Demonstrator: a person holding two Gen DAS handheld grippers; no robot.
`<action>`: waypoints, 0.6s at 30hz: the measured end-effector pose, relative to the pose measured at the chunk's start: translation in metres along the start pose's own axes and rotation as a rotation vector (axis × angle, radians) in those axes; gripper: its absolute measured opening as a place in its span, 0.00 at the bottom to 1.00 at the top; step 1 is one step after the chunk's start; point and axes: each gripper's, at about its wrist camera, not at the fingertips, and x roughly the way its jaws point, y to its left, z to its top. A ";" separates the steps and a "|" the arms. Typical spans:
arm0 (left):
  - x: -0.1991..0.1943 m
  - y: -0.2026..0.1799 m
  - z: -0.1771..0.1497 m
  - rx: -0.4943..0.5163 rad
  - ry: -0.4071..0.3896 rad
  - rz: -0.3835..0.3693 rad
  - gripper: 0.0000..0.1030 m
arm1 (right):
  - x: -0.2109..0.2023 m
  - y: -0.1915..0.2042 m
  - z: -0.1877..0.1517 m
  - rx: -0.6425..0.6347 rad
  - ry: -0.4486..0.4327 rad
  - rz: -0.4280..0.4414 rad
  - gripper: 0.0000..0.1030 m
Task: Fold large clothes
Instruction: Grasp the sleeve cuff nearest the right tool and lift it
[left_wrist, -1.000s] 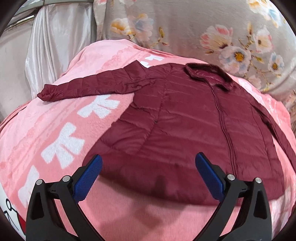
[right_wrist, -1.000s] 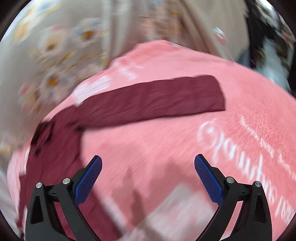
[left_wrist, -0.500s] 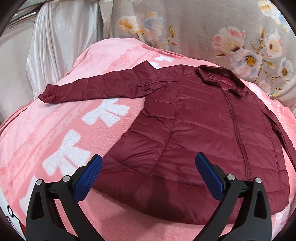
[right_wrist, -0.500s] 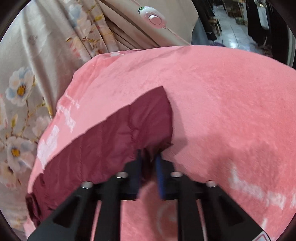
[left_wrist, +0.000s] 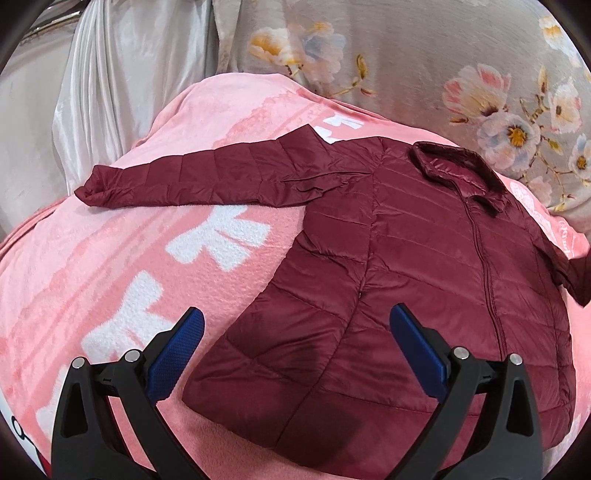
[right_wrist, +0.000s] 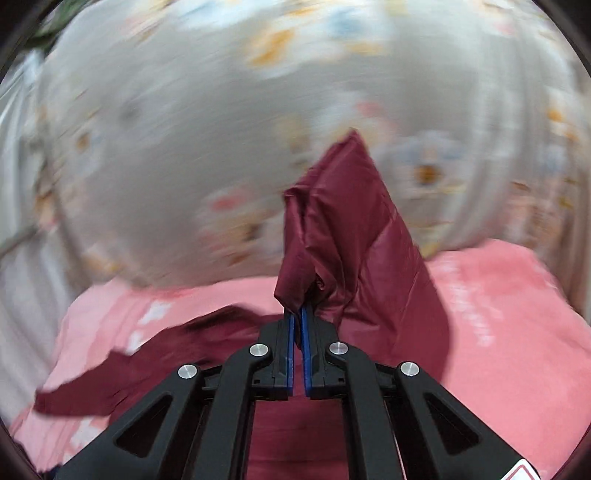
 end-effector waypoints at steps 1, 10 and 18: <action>0.001 0.003 0.000 -0.005 0.000 0.001 0.95 | 0.009 0.020 -0.006 -0.024 0.022 0.042 0.04; 0.010 0.025 -0.001 -0.022 0.013 0.020 0.95 | 0.102 0.167 -0.129 -0.109 0.339 0.373 0.05; 0.020 0.028 0.018 -0.075 0.040 -0.079 0.95 | 0.068 0.176 -0.160 -0.086 0.345 0.567 0.61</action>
